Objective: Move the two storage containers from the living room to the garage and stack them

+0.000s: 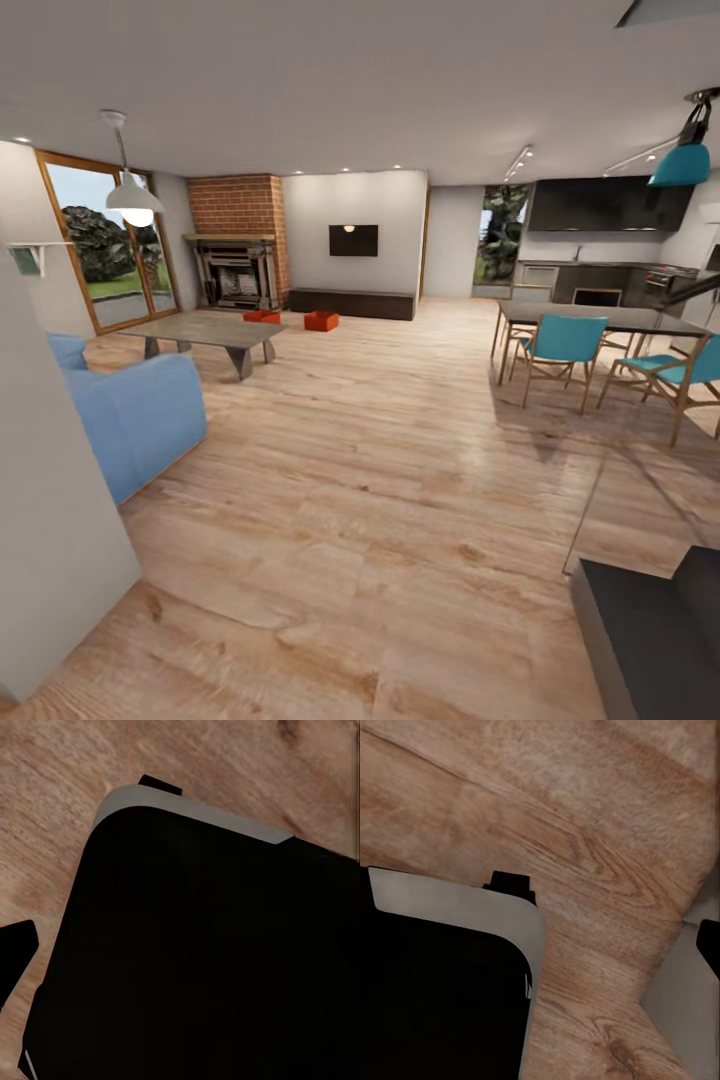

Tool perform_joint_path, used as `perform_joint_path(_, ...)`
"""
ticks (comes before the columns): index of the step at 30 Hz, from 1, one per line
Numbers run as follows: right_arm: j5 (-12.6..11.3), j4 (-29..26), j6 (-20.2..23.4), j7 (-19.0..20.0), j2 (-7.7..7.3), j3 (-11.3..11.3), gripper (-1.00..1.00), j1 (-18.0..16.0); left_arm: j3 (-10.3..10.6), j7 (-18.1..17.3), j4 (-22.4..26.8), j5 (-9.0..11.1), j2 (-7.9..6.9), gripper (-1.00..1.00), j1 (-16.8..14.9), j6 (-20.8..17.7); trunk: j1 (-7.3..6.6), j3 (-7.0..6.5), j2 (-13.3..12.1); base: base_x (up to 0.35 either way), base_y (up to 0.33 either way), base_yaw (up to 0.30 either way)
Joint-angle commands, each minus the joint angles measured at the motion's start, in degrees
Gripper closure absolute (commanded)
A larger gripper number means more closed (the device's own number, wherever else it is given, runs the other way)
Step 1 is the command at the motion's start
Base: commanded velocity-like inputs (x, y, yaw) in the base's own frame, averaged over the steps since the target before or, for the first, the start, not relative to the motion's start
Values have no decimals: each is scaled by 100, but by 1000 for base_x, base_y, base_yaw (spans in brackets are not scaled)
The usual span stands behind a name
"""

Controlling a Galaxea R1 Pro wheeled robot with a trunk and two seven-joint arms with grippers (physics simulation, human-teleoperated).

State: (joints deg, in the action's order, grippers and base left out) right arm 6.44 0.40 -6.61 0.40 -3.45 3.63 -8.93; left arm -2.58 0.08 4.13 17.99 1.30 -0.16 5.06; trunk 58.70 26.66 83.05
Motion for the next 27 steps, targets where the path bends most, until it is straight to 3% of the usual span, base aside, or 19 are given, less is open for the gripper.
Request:
perform_joint_path(1,24,4,-16,4,-1,32,-100,-4,-23,1,0,11,2,-100,-2,15,3,6,2,324,0,0)
perform_joint_path(27,-1,107,-184,-14,-41,32,-100,-4,27,10,-34,-76,55,-100,-2,47,3,6,2,324,0,0)
